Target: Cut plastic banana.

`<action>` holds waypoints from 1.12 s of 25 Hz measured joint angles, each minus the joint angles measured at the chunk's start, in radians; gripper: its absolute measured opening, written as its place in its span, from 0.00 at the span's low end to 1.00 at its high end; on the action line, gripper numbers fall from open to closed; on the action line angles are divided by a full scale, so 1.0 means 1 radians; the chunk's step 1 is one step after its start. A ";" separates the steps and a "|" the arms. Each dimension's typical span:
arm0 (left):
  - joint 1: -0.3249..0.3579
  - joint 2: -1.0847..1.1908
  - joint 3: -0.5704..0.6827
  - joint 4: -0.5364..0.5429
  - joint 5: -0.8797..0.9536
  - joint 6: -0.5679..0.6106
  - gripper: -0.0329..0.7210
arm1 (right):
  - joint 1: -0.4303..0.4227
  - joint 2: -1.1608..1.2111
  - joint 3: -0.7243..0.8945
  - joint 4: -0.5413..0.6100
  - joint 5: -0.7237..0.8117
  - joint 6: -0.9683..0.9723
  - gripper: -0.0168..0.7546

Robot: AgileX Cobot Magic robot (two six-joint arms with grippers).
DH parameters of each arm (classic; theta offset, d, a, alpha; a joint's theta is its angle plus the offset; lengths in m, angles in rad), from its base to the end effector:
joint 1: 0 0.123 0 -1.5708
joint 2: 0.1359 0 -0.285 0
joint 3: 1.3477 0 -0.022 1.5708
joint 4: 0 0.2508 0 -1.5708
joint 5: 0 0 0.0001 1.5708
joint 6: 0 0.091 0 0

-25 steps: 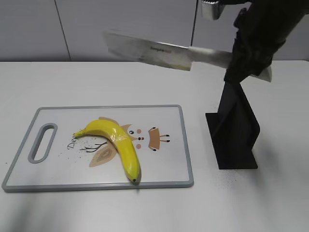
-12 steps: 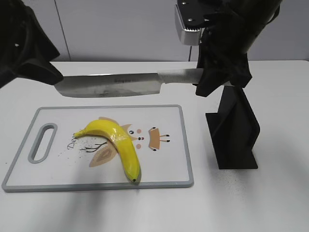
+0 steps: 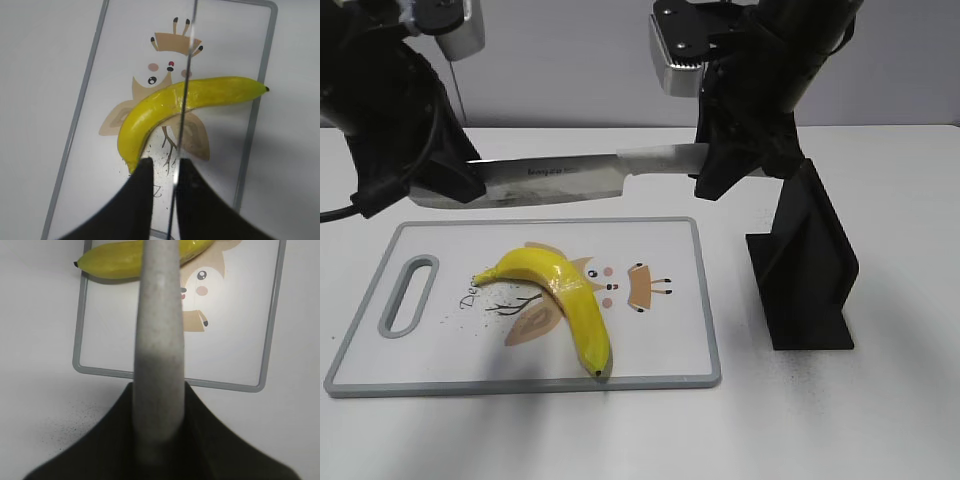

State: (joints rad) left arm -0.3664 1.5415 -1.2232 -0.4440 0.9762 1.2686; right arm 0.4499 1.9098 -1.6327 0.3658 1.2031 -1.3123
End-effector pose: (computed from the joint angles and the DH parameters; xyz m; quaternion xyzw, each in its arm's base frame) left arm 0.2810 -0.1425 0.2924 0.6394 0.7207 -0.1046 0.2466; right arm 0.3450 0.2004 0.2667 -0.7237 0.6618 0.1224 0.1524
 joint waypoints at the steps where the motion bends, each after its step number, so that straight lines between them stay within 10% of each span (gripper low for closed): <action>1: 0.000 0.005 0.000 -0.001 0.000 0.000 0.36 | 0.000 0.003 -0.001 0.000 -0.003 -0.001 0.23; 6: 0.000 0.043 -0.002 -0.003 -0.009 0.000 0.07 | 0.000 0.013 -0.002 -0.001 -0.030 0.012 0.23; 28: -0.002 0.338 0.182 -0.087 -0.348 0.001 0.07 | 0.002 0.338 -0.049 -0.054 -0.090 0.057 0.25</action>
State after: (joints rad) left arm -0.3681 1.8796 -1.0412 -0.5309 0.6286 1.2700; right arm 0.4518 2.2482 -1.6818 0.3115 1.1132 -1.2549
